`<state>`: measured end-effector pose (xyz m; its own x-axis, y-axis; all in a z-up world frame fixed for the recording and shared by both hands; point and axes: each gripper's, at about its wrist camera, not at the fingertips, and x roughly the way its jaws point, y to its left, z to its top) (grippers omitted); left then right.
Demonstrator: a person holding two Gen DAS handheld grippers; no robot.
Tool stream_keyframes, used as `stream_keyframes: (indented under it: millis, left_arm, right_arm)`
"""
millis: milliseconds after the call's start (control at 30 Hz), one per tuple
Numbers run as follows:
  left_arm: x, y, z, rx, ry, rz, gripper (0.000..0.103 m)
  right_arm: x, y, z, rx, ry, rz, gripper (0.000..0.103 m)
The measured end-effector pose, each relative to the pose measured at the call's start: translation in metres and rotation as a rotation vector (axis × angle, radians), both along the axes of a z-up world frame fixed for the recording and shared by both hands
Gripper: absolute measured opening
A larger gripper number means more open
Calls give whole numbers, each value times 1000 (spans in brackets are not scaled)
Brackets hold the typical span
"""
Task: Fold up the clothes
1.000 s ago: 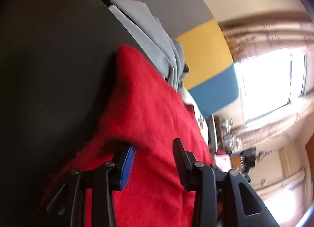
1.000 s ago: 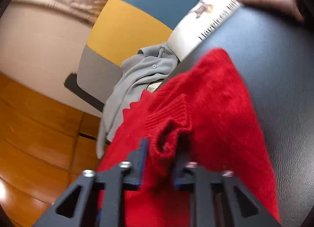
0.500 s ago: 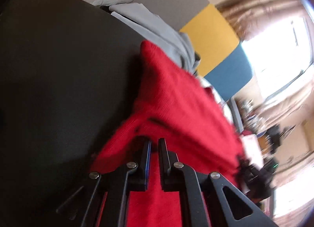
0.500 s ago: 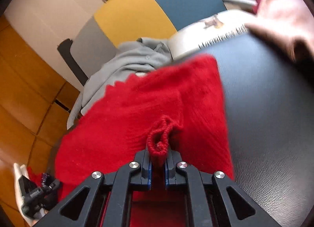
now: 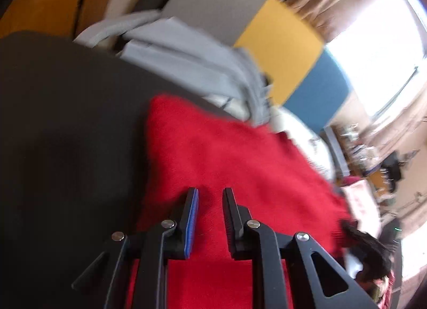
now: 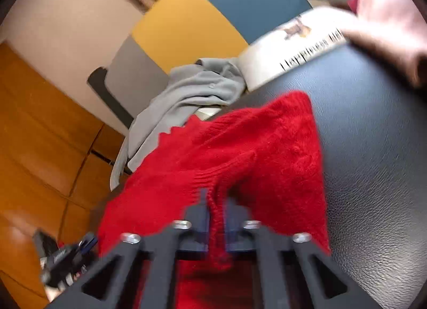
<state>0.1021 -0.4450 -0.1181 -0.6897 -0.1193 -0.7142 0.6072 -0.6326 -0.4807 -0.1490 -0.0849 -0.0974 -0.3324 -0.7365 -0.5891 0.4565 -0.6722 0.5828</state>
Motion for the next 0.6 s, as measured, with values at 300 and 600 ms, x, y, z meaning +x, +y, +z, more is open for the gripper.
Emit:
stream_keyframes:
  millis: [300, 600]
  left_arm:
    - [25, 10, 18, -79, 65, 5, 20]
    - [-43, -19, 30, -151, 28, -26, 24]
  right_arm:
    - [13, 5, 20, 249, 237, -105, 30]
    - [35, -81, 43, 228, 323, 239, 56]
